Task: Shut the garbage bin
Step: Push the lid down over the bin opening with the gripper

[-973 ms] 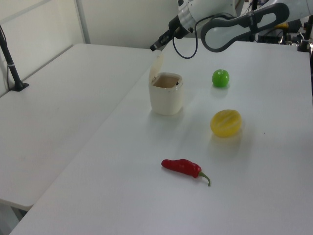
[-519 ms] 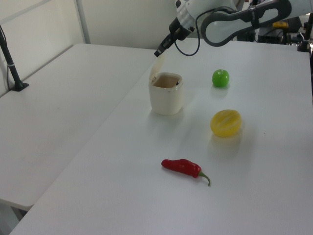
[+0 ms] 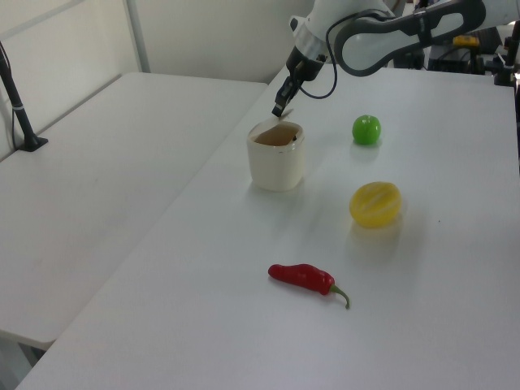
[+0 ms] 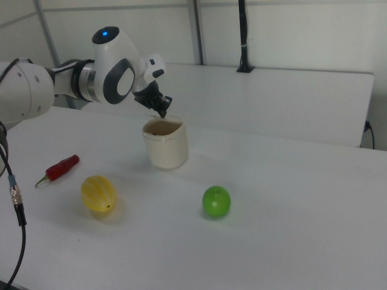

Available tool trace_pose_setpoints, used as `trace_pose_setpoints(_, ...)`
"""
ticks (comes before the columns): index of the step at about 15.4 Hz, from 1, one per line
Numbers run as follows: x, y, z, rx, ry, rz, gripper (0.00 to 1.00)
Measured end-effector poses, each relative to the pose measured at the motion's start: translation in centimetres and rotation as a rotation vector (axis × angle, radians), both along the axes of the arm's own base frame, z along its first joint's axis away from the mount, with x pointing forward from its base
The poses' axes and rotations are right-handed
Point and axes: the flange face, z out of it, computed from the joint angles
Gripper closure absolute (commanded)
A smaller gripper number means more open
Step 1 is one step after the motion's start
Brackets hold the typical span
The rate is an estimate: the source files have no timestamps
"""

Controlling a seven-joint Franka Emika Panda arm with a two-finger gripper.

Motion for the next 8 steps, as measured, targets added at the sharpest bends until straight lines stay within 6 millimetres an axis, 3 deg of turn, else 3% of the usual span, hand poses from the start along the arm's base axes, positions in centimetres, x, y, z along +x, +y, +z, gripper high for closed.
trace_pose_setpoints(8,-0.3,0.8,-2.2,-0.003,0.075,0.012,1.00)
